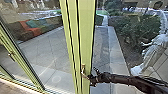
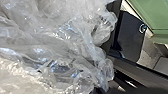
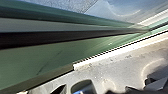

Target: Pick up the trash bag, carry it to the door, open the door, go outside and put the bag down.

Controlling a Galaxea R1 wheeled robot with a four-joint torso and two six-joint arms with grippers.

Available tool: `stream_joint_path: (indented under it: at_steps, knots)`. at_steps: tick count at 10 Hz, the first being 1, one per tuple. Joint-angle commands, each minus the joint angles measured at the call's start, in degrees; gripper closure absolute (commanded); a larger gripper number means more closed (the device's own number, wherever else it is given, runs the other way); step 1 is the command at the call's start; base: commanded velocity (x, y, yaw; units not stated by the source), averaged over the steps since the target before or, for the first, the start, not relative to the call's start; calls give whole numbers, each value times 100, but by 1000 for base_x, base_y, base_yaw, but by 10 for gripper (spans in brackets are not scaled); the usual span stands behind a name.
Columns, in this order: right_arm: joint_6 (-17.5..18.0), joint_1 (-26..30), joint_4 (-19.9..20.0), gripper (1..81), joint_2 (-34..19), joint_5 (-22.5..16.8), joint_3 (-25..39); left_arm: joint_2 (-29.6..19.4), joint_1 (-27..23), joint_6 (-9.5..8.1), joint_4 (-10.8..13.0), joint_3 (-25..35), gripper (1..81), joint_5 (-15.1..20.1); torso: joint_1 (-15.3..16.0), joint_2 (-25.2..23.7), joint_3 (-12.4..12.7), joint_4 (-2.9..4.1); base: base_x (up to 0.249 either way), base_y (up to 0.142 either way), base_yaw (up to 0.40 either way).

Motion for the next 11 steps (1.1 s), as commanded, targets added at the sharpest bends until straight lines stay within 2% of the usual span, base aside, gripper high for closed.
stream_joint_path:
  at_steps: [1,6,8,9,11]
  knots:
    - [55,585,116,10,15,-638,-36,-67,-124,-27,-61,61,811,475,0,0,11,0,0,0,0]
    - [64,796,134,10,-134,-497,-256,-94,-80,-27,-105,52,811,466,0,0,-22,0,0,0,0]
    - [64,639,116,10,-38,-437,-377,-94,-80,-27,-105,52,811,475,0,0,-24,0,0,0,0]
    - [55,533,133,10,-3,-236,-484,-85,-80,-18,-105,52,811,466,0,0,-26,0,0,0,0]
    - [47,366,116,10,156,-198,-599,-85,-71,-18,-105,52,811,475,-2,0,-26,0,0,0,0]
